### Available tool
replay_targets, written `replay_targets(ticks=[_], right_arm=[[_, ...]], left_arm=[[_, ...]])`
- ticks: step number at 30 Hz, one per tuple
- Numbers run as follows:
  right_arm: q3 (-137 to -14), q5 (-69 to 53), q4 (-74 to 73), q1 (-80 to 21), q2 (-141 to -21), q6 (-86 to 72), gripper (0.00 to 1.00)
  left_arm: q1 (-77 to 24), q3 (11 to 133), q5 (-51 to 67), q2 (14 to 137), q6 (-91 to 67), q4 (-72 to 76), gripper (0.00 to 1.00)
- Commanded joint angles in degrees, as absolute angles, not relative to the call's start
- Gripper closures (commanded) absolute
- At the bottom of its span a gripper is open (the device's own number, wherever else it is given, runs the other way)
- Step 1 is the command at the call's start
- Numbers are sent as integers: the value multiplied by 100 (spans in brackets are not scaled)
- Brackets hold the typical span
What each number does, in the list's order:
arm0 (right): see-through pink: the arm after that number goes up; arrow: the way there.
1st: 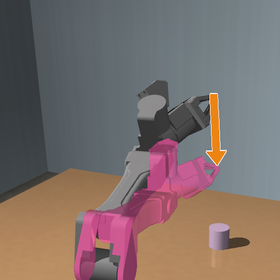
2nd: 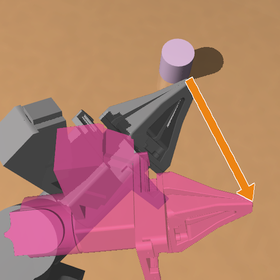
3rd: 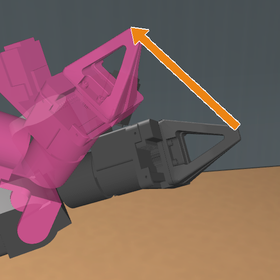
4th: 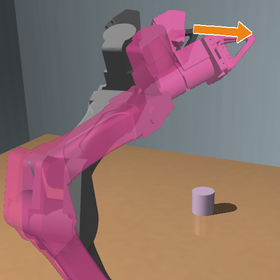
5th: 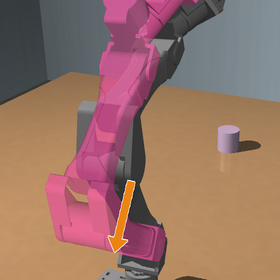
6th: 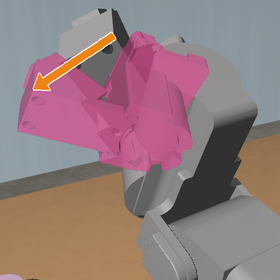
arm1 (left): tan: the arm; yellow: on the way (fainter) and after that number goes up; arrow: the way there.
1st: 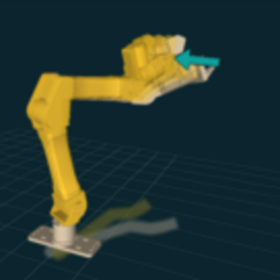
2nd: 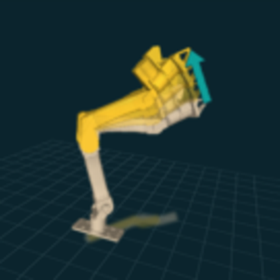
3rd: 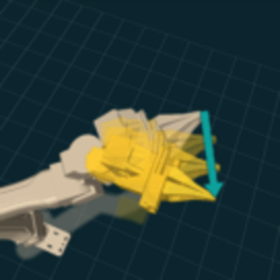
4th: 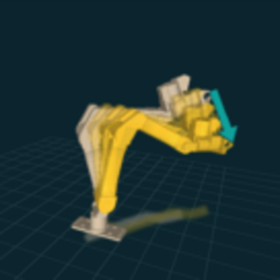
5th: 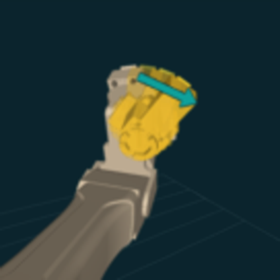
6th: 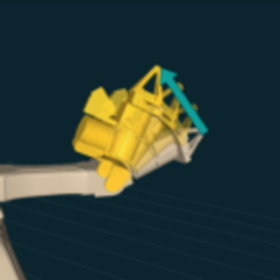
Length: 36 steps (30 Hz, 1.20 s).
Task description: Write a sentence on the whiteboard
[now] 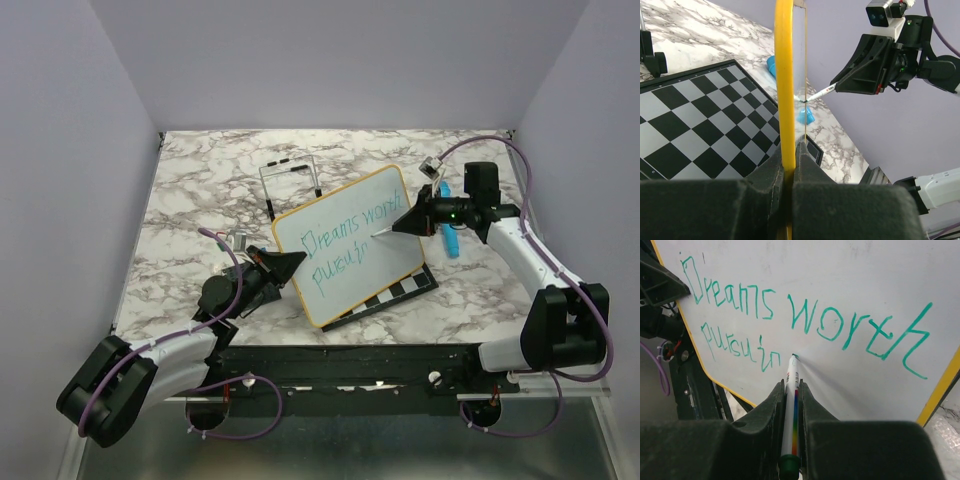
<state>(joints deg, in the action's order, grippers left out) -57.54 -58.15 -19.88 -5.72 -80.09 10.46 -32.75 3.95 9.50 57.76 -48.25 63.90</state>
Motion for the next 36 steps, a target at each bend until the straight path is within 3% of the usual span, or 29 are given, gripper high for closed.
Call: replay_targets(ticks=[1, 14, 36], right_arm=[[-5783, -5950, -1968, -686, -8138, 1124, 99], [-5678, -5880, -2689, -694, -8033, 1767, 99], [-5994, -5810, -2057, -536, -8121, 1160, 99]], left_arm=[[-3305, 378, 1099, 5827, -4333, 6346, 100], [-3305, 369, 1081, 5783, -4315, 6293, 100], [-3305, 396, 1090, 5774, -4289, 6223, 100]])
